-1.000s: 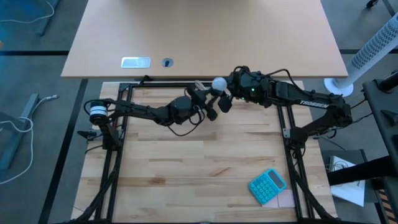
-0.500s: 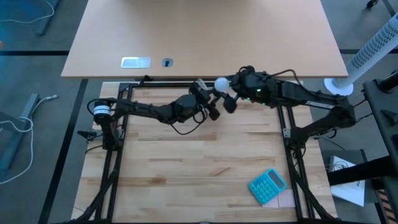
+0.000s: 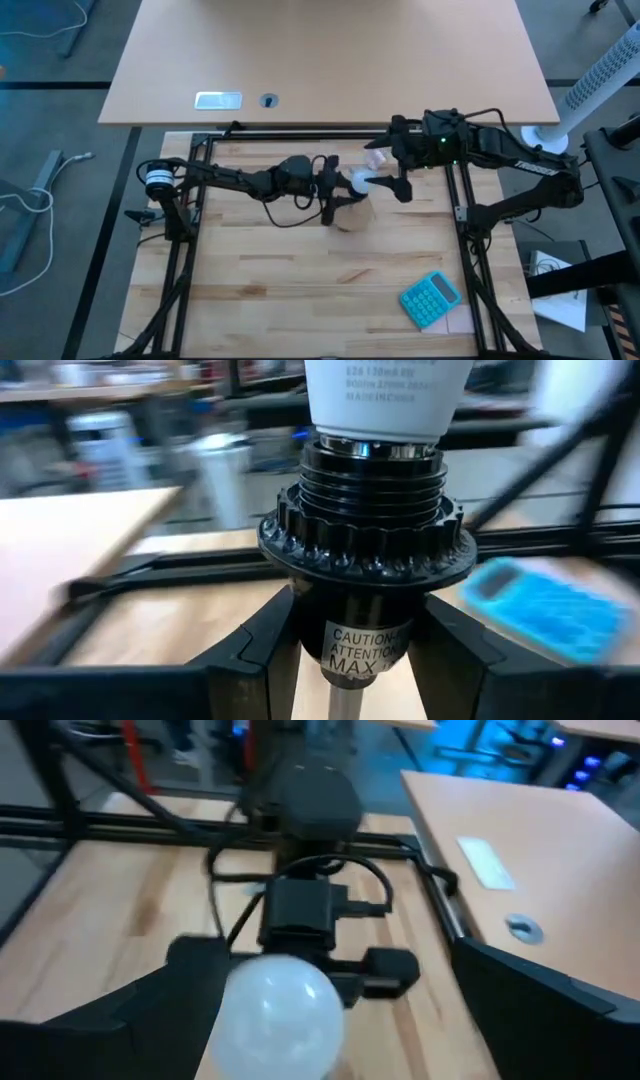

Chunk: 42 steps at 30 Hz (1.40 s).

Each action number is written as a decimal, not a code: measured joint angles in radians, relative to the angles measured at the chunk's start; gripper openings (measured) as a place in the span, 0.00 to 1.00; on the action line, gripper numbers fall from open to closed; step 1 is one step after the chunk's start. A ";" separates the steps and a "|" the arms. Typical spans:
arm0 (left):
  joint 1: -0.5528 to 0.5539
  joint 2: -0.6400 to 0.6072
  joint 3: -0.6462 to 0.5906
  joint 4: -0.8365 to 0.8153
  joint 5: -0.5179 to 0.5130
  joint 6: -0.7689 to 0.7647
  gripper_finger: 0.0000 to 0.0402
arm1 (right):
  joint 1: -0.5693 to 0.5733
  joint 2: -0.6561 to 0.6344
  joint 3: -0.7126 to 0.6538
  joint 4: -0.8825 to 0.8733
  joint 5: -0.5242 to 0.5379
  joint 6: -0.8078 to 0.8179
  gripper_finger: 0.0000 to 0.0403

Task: Screw lightbulb
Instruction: Insert the lightbulb into the lamp

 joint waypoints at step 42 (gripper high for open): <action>-0.003 -0.039 -0.002 0.032 -0.058 -0.055 0.35 | -0.001 0.108 0.001 -0.016 -0.089 0.032 0.65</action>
